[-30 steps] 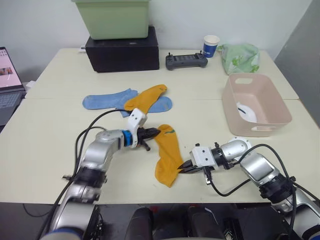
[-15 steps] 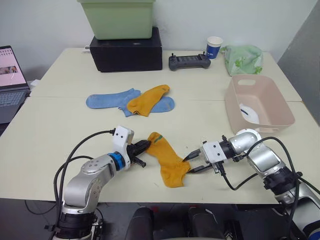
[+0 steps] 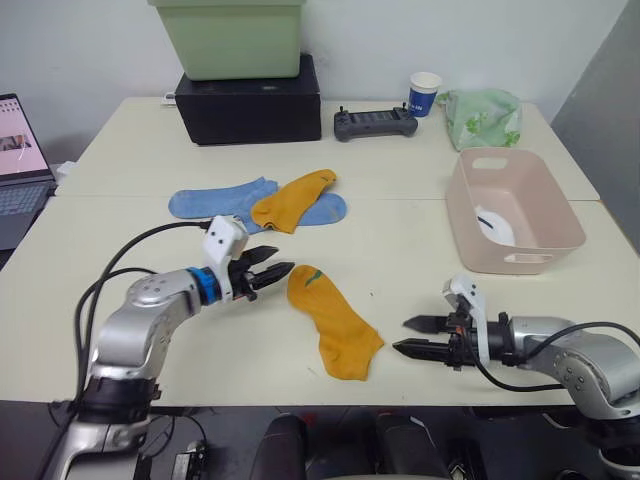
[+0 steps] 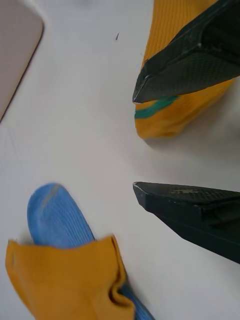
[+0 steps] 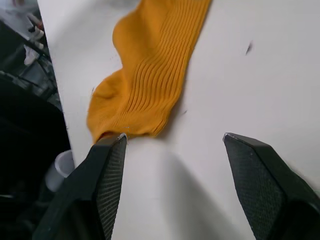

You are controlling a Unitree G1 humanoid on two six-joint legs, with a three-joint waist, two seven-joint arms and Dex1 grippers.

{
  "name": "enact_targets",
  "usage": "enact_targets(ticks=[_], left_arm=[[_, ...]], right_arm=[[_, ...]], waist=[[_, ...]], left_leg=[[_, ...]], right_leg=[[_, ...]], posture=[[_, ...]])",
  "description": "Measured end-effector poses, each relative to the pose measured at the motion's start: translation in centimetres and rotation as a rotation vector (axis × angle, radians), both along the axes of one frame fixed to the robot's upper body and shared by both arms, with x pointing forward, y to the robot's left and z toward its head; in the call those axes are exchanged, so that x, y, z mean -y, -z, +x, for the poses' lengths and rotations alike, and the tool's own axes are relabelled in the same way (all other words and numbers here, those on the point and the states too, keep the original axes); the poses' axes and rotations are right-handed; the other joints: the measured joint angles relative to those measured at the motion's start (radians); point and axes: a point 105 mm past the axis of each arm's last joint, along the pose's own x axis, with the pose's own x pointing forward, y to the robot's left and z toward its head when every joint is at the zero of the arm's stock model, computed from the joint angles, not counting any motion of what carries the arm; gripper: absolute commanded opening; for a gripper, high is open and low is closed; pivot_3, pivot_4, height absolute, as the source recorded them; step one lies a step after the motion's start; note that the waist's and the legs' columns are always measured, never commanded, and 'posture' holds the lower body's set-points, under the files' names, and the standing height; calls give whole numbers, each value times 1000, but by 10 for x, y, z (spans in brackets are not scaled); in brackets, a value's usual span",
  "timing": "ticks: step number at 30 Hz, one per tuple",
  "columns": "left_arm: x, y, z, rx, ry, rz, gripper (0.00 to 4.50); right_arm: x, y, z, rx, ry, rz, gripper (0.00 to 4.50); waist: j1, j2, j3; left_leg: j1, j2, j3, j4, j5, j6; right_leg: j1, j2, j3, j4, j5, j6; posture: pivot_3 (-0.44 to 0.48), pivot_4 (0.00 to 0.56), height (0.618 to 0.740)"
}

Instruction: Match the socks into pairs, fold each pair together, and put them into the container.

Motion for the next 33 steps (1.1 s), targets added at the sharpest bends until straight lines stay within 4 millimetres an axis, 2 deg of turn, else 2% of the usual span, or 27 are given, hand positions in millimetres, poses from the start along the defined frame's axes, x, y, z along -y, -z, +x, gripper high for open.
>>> enact_targets(ticks=[2,6,8,10,15,17,18,23,27,30,33], left_arm=[[7,4,7,-2,42,29,2584],[15,15,13,-16,110,86,2584],[18,22,10,-30,150,114,2203],[19,25,8,-32,175,122,1750],[18,23,9,-27,175,118,91],[17,23,9,-27,168,115,0],[17,23,8,-27,165,112,0],[16,24,-3,-28,146,88,0],[13,27,-23,-54,84,46,0],[13,28,-41,-60,-2,-17,0],[16,34,-52,-71,-103,-65,0]], right_arm=[[-9,1,-4,-63,8,18,3308],[-14,-1,-6,-114,17,-3,3308],[-19,-1,-5,-142,32,27,3131],[-24,0,-2,-156,47,44,2741],[-25,7,1,-199,71,43,968],[-26,6,-1,-206,61,50,221],[-27,4,0,-202,53,55,50],[-21,2,6,-191,32,23,50],[-6,-12,27,-116,9,-30,50],[3,-26,51,-25,-41,-103,50],[3,-38,73,64,-114,-154,50]], waist=[[0,0,0],[0,0,0],[-2,0,0],[-3,0,0],[-1,0,0],[-2,0,0],[-2,0,0],[-4,0,0],[-7,0,0],[-10,0,0],[-9,0,0]], left_leg=[[0,0,0,0,0,0],[-1,0,1,0,0,0],[-1,0,1,0,0,0],[-1,0,1,0,0,0],[-3,0,0,0,0,0],[-3,0,0,0,0,0],[-3,0,1,0,0,0],[-3,1,1,0,0,1],[-4,1,0,0,0,1],[-3,2,0,0,0,1],[-3,2,0,0,0,1]], right_leg=[[-1,1,0,0,0,0],[-1,1,0,-1,0,0],[-2,1,0,0,0,0],[-3,1,0,0,0,0],[-4,2,0,0,0,0],[-4,2,0,0,0,0],[-4,2,0,0,0,0],[-4,1,0,0,0,0],[-4,0,1,0,0,0],[-4,0,2,0,0,0],[-4,-1,2,0,0,0]], posture=[[0,150,740],[0,150,740],[0,150,740],[0,150,740],[0,150,740],[0,150,740],[0,150,740],[0,150,740],[0,150,740],[0,150,740],[0,150,740]])
